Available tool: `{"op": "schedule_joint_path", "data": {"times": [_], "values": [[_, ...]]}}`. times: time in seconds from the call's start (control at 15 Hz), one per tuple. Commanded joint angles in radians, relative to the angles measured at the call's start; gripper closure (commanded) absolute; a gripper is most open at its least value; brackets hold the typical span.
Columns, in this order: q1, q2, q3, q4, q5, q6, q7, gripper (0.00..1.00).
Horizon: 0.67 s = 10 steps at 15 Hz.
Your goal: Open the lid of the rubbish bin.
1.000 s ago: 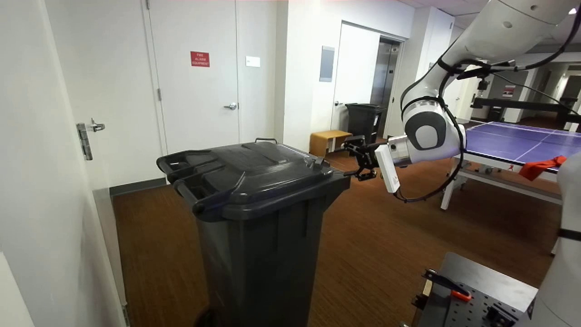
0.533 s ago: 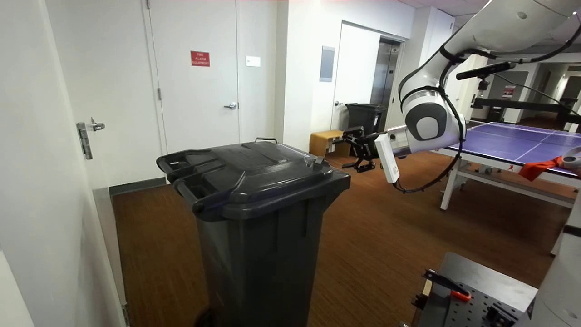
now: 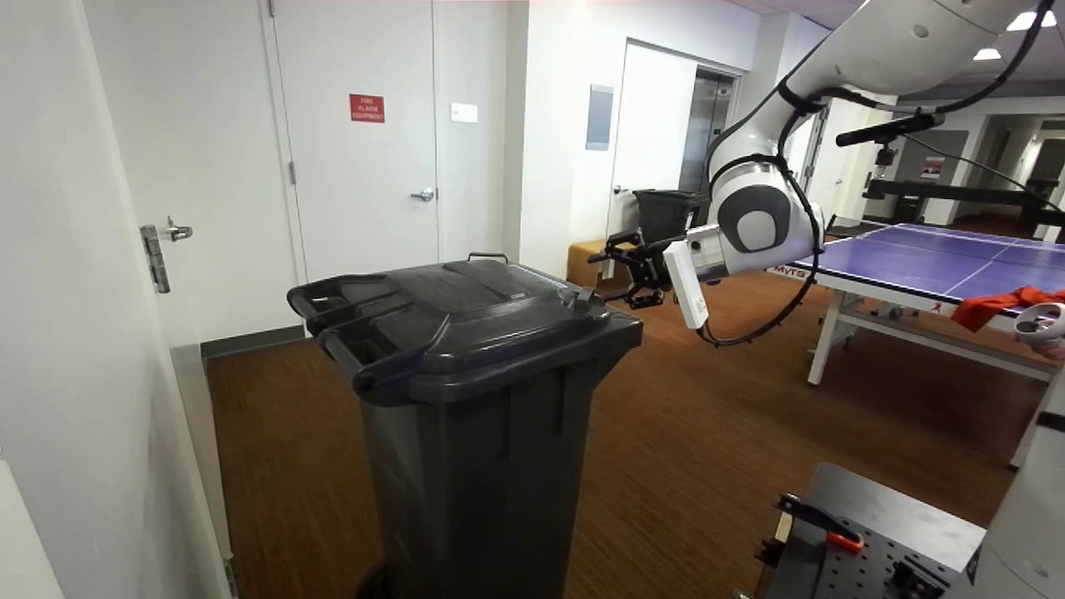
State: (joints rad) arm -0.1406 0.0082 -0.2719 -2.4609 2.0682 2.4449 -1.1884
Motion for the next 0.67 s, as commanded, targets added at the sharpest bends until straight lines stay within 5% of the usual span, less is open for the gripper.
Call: {"op": "schedule_joint_path", "data": {"times": [0.0,0.6], "values": [[-0.01,0.074,0.041,0.061,0.031,0.011,0.009,0.16],[-0.028,0.148,0.024,0.12,0.14,-0.021,0.013,0.25]]}}
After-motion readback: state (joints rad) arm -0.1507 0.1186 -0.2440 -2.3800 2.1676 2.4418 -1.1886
